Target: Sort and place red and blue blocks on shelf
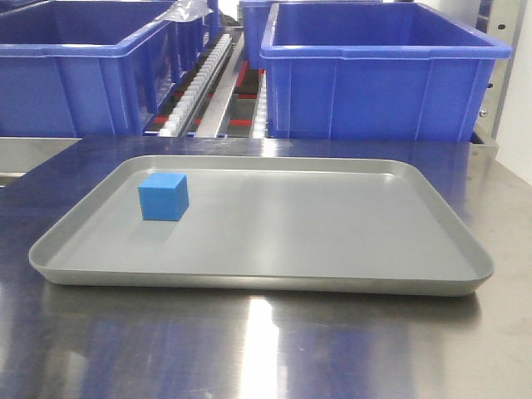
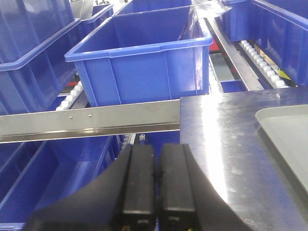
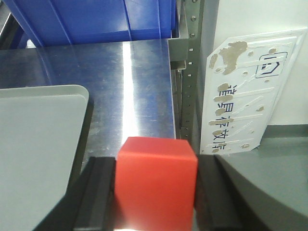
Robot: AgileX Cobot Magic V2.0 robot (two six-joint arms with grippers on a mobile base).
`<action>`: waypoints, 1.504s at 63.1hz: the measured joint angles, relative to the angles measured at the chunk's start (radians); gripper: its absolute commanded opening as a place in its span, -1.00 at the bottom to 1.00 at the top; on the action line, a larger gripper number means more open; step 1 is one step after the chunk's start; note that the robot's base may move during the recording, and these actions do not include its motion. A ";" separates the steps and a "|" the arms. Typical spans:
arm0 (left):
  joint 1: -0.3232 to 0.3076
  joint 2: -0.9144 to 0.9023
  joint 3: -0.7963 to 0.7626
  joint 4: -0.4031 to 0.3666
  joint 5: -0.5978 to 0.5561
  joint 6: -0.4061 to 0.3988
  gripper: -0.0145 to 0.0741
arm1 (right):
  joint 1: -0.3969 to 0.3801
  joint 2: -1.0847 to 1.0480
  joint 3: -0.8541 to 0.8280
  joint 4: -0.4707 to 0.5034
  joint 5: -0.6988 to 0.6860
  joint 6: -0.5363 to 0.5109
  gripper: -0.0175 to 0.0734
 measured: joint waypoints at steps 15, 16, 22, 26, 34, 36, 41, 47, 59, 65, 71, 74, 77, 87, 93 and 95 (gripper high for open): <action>0.000 0.000 0.000 0.000 0.000 0.000 -0.39 | 0.000 0.000 0.000 0.000 0.000 0.000 -0.51; 0.000 0.000 0.000 0.000 0.000 0.000 -0.39 | 0.000 0.000 0.000 0.000 0.000 0.000 -0.51; 0.000 0.000 0.000 0.000 0.000 0.000 -0.39 | 0.000 0.000 0.000 0.000 0.000 0.000 -0.51; 0.000 0.000 0.000 0.000 0.000 0.000 -0.39 | 0.000 0.000 0.000 0.000 0.000 0.000 -0.51; 0.000 0.000 0.000 0.000 0.000 0.000 -0.39 | 0.000 0.000 0.000 0.000 0.000 0.000 -0.51; 0.000 0.000 0.000 -0.007 0.000 0.000 -0.39 | 0.000 0.000 0.000 0.000 0.000 0.000 -0.51; -0.008 0.000 0.000 -0.038 0.000 0.000 -0.39 | 0.000 0.000 0.000 0.000 0.000 0.000 -0.51; -0.034 0.010 0.000 -0.071 0.000 0.000 -0.39 | 0.000 0.000 0.000 0.000 0.000 0.000 -0.51; -0.118 0.196 -0.093 -0.084 0.008 0.000 -0.39 | 0.000 0.000 0.000 0.000 0.001 0.000 -0.51; -0.152 0.330 -0.187 -0.086 0.008 0.000 -0.39 | 0.000 0.000 0.000 0.000 0.001 0.000 -0.51; -0.173 0.467 -0.287 -0.097 0.006 0.000 -0.39 | 0.000 0.000 0.000 0.000 0.001 0.000 -0.51; -0.178 0.525 -0.330 -0.109 0.006 0.000 -0.39 | 0.000 0.000 0.000 0.000 0.001 0.000 -0.51; -0.180 0.599 -0.378 -0.125 0.006 0.000 -0.39 | 0.000 0.000 0.000 0.000 0.001 0.000 -0.51; -0.180 0.763 -0.504 -0.162 0.013 0.000 -0.39 | 0.000 0.000 0.000 0.000 0.001 0.000 -0.51; -0.180 0.825 -0.543 -0.169 0.032 0.000 -0.39 | 0.000 0.000 0.000 0.000 0.001 0.000 -0.51; -0.180 0.834 -0.545 -0.169 0.036 0.000 -0.39 | 0.000 0.000 0.000 0.000 0.001 0.000 -0.51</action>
